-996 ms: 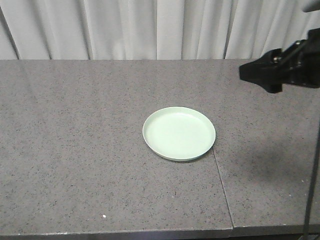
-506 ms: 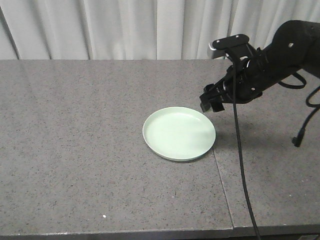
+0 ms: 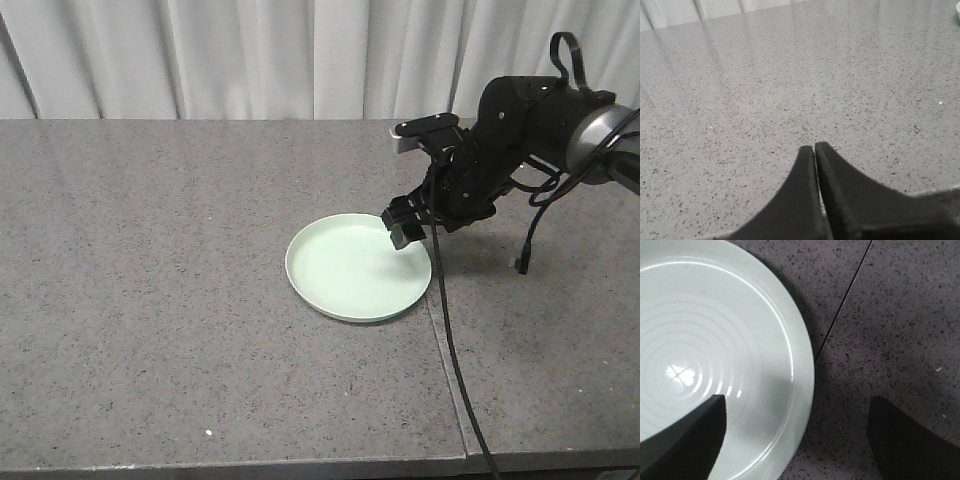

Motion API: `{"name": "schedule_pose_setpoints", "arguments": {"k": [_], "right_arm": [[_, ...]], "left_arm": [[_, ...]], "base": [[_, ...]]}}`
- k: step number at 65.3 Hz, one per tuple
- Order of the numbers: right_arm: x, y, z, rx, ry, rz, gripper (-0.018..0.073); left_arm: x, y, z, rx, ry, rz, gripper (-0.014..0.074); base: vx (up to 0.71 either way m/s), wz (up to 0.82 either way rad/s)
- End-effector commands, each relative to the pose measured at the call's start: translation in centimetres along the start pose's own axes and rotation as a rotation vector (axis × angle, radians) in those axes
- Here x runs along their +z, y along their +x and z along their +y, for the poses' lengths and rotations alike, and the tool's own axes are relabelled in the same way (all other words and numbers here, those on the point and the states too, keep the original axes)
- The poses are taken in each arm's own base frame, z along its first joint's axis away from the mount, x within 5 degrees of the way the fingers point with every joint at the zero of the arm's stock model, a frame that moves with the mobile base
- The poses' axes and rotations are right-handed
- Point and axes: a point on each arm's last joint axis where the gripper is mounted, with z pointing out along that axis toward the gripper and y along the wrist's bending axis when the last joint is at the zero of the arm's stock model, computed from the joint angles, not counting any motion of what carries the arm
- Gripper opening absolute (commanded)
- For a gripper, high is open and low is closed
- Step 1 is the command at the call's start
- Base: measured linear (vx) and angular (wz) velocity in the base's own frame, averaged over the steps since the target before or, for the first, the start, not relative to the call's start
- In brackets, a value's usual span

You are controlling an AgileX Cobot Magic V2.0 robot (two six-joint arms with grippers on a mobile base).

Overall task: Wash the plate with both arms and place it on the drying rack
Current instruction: 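Move the right gripper down to the rim of the pale green plate, then close the right gripper on the plate rim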

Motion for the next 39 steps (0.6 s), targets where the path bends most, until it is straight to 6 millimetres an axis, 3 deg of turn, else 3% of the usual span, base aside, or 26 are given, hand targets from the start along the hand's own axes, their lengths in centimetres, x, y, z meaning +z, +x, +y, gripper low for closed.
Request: {"name": "schedule_pose_setpoints", "arguments": {"k": [1, 13, 22, 28, 39], "right_arm": [[-1.9, -0.9, -0.2, -0.012, 0.030, -0.069, 0.0571], [-0.2, -0.5, -0.5, -0.017, 0.041, -0.007, 0.0570], [-0.1, -0.4, -0.6, -0.030, 0.058, 0.014, 0.0526], [-0.1, -0.2, -0.7, -0.036, 0.067, 0.026, 0.0446], [-0.1, -0.2, -0.7, -0.036, 0.065, 0.033, 0.0216]], "left_arm": [[-0.5, -1.7, -0.1, -0.011, 0.012, -0.108, -0.0006], [-0.5, -1.7, -0.1, -0.011, 0.012, -0.108, -0.0006], [-0.5, -1.7, -0.1, -0.011, 0.012, -0.108, -0.0006], [-0.5, -1.7, -0.1, -0.011, 0.012, -0.108, -0.0006], [-0.5, -1.7, -0.1, -0.011, 0.012, -0.108, -0.0006]], "base": [[0.00, 0.00], [0.00, 0.00], [0.00, 0.00], [0.00, 0.00], [0.00, 0.00]]}}
